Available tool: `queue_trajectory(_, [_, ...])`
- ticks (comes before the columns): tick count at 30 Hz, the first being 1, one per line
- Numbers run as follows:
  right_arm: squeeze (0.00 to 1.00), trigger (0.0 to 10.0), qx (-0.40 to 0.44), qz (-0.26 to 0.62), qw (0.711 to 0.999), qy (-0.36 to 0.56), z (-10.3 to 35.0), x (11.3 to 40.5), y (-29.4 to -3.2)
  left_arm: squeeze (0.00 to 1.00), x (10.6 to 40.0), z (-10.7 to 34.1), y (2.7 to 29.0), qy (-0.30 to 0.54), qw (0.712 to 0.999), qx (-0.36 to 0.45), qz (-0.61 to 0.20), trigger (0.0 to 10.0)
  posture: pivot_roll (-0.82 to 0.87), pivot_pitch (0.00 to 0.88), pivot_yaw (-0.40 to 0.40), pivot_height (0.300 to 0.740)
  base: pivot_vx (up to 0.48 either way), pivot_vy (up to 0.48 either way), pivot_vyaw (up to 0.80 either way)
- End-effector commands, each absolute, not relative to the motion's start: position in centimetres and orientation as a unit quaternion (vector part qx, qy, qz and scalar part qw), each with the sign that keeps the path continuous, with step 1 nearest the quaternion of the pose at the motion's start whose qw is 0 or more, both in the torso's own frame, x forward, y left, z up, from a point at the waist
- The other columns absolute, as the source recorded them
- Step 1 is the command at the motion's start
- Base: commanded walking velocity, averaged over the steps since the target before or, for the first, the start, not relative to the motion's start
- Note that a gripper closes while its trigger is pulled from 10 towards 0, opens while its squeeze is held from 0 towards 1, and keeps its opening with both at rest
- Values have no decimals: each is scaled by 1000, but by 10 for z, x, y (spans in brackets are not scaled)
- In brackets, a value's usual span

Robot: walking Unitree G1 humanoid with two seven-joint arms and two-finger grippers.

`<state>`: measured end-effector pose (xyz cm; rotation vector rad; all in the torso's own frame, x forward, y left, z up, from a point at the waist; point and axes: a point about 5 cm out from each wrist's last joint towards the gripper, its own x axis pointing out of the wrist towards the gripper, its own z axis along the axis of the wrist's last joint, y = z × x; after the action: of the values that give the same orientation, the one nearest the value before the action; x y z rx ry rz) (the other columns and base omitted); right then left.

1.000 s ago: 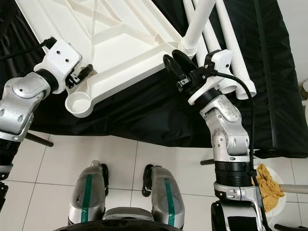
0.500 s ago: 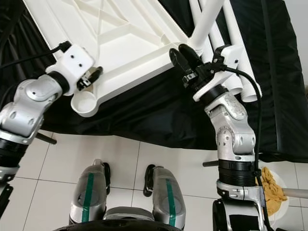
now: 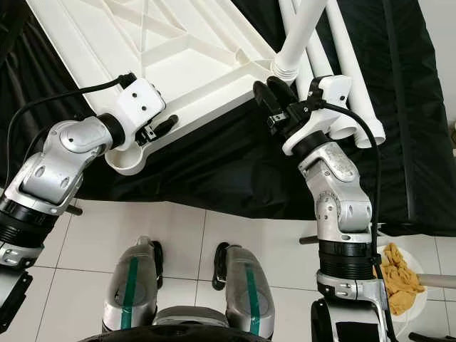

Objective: Building children table

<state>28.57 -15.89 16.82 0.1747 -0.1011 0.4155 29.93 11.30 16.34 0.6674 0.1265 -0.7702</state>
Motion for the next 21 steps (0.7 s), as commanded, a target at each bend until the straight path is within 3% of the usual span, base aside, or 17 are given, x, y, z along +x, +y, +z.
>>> queue_trajectory(1, [0,10000,79,170,982,-5,148,289,-160,0,296,160,114,71,864,320,-383,10000,80,101,-61,740,0,0,0])
queue_trajectory(7, [0,10000,80,156,984,9,142,292,-157,0,296,163,117,78,872,293,-385,10000,80,97,-56,740,0,0,0])
queue_trajectory(21, [0,10000,80,155,985,0,148,288,-154,0,307,148,87,152,880,215,-395,10000,69,110,-36,740,0,0,0])
